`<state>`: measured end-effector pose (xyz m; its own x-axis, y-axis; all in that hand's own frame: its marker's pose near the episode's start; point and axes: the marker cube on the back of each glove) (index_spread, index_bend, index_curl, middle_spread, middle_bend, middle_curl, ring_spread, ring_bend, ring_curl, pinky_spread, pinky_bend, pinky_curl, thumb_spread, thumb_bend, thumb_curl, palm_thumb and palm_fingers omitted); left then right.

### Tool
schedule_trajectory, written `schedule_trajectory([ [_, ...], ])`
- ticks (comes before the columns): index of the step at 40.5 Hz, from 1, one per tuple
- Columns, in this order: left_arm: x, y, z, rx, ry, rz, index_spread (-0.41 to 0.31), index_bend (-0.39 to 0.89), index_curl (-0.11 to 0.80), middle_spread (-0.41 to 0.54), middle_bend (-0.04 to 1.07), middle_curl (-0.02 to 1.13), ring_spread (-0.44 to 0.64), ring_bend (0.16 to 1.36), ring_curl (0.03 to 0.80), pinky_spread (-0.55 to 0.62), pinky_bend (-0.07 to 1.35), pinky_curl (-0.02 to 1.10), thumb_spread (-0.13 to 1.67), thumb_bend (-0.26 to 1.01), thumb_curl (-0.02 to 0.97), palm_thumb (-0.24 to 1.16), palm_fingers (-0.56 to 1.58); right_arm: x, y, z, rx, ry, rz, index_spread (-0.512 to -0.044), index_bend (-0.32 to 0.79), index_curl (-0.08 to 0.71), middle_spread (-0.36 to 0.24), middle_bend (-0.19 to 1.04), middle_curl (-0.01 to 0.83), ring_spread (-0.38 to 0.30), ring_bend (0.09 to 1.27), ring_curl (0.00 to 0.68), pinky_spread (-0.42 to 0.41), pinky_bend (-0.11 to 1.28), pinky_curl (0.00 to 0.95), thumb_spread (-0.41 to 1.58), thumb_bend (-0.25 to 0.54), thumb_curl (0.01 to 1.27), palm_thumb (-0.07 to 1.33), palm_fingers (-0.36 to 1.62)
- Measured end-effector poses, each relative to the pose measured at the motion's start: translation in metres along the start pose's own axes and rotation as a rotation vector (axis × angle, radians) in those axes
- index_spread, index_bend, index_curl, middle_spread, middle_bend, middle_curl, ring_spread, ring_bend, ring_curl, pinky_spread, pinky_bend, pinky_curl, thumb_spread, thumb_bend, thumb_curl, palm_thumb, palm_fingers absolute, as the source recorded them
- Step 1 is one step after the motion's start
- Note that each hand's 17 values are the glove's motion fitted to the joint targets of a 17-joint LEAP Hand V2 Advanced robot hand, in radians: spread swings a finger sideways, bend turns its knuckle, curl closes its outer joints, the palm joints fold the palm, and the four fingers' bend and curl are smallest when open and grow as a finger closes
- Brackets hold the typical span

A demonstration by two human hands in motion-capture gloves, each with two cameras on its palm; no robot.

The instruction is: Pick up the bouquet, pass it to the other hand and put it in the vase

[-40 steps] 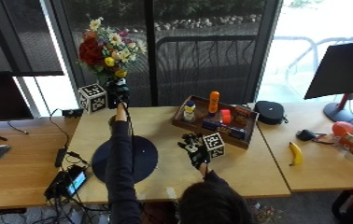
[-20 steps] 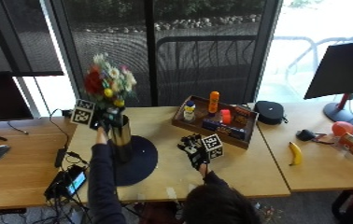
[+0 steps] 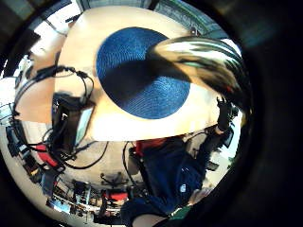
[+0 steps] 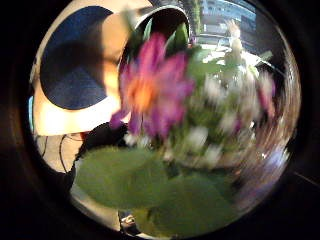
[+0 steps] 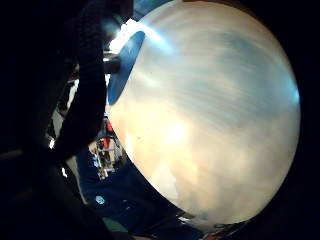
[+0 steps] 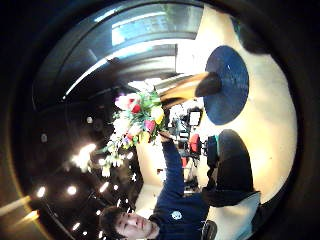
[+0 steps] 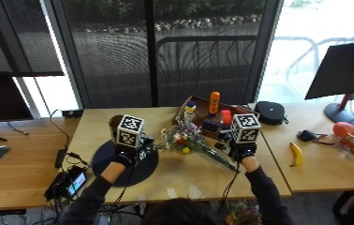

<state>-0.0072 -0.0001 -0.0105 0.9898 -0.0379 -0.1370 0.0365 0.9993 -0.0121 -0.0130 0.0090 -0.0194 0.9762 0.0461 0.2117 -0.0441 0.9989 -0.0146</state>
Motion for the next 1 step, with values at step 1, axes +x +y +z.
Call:
schedule_trajectory([
  [1,0.0004,-0.0008,0.0024,0.003,-0.032,0.009,0.099,0.01,0.225,0.398,0.15,0.33,0.49,0.51,0.381,0.49,0.43,0.32,0.84,-0.03,0.476,0.60,-0.21,0.0009,0.0003,0.0036,-0.013,0.007,-0.002,-0.244,0.27,0.469,-0.002,0.13,0.238,0.041,0.19,0.355,0.263,0.29,0.381,1.11,-0.020,0.49,0.91,0.45],
])
